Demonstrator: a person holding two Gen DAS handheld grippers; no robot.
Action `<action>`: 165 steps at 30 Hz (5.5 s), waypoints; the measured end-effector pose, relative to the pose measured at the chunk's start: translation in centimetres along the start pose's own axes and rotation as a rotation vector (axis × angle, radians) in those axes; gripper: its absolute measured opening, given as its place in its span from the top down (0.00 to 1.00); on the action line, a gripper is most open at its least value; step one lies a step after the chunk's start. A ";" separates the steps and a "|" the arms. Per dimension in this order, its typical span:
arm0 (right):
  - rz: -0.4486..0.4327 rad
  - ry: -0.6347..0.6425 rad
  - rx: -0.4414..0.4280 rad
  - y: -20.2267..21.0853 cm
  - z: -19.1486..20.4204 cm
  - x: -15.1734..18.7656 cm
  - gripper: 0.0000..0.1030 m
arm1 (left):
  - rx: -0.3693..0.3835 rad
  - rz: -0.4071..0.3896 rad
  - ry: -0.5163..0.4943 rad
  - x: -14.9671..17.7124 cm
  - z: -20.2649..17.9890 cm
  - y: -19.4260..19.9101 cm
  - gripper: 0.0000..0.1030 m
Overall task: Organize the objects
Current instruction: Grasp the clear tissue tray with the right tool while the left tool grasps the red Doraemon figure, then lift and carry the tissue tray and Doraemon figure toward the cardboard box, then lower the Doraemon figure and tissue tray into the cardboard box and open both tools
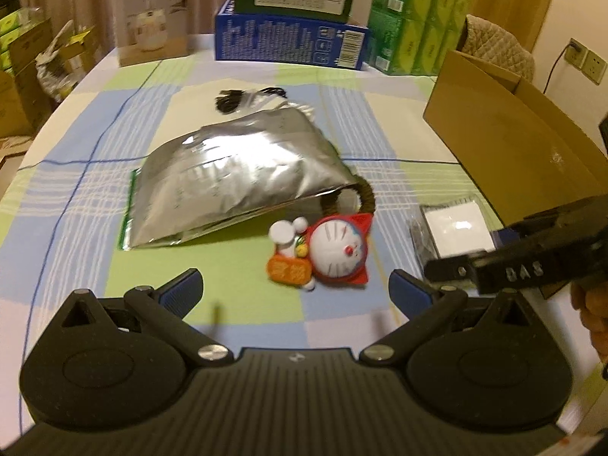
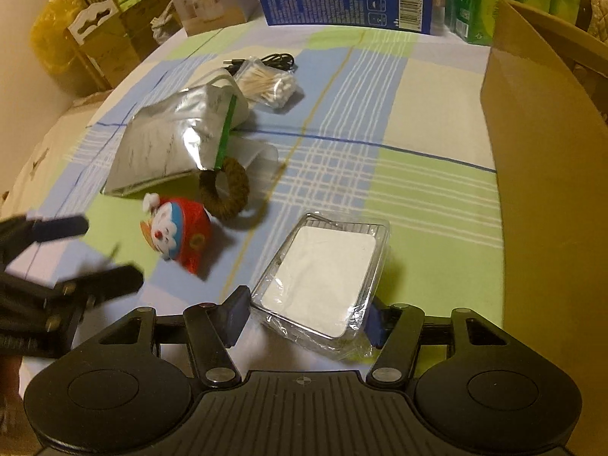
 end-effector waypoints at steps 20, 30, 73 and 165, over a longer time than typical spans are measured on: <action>-0.018 0.017 -0.004 0.0 -0.4 0.3 0.45 | 0.059 -0.016 -0.002 -1.6 -0.6 -4.2 0.18; -0.027 0.014 -0.009 -0.1 -0.5 0.3 0.45 | 0.071 0.006 -0.018 -1.3 -0.9 -4.8 0.36; -0.165 0.071 -0.064 12.4 3.9 1.6 0.45 | -0.013 -0.025 0.061 -0.8 -2.3 9.0 0.37; -0.282 -0.178 0.114 23.2 -22.9 -2.2 0.45 | 0.321 0.015 -0.252 -15.2 -29.6 0.6 0.37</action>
Point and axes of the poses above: each gripper's, at about its wrist camera, not at the fingertips, and y roughly against the way its jaws point, z to its left, x to its underside, the point moved 10 cm from there along -y, roughly the way its jaws point, and after that the axes turned 11 degrees about -y, right-handed, at the moved point
